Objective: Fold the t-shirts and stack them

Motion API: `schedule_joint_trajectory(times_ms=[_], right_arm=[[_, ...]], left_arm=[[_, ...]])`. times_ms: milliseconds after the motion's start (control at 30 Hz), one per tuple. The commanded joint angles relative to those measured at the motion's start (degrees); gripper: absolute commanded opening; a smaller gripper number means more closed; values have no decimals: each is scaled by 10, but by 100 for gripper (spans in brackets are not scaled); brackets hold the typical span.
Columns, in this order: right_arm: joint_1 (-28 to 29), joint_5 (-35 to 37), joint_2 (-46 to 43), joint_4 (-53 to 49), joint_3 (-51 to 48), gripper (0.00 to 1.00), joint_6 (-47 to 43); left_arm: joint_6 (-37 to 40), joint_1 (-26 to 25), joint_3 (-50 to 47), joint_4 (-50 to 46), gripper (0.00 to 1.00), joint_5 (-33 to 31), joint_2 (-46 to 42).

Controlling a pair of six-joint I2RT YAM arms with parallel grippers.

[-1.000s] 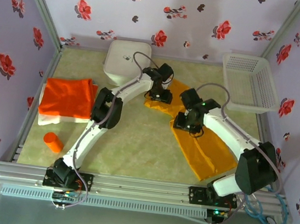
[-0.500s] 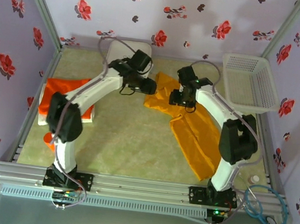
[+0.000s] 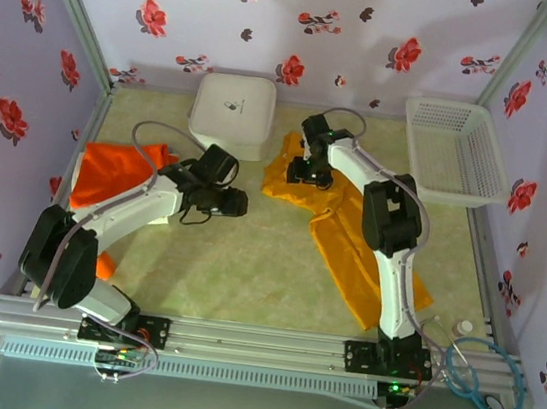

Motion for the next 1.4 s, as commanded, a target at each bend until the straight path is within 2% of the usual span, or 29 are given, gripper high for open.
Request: schedule_joint_trajectory(times_ms=[0,167,433,633,767,833,867,967,1167,1300,1367], right_arm=[[-23,19,40,-33,66,57,13],[-73,-15,103,-23,152,57,80],[-133,-40,162,51,255,62,173],[-145,-58,160,55,312,66,149],[-135,-55,81,83,246,70,113],[-124,-15,22,97,185,81,97],[-122,-4,4,95,168,83,94],[-121,7,-51,74,120,83,106],[-125,69,-188,87,-51,83,137],[-127,105,-268,79,-138,82,148],[-128,131,-298,70,-170,81,153]], left_arm=[[-45,-13,-22,48,51,-13,-20],[-70,-45,-37,65,50,-14,2],[-129,-139,-22,128,50,-4,89],[-153,-185,25,168,50,59,151],[-182,-215,41,218,51,102,180],[-202,-229,51,240,51,125,195],[-211,-234,55,248,51,132,200],[-237,-256,69,271,50,147,219],[-265,-297,111,277,47,161,268],[-291,-313,132,297,35,181,305],[-287,-319,154,275,33,182,319]])
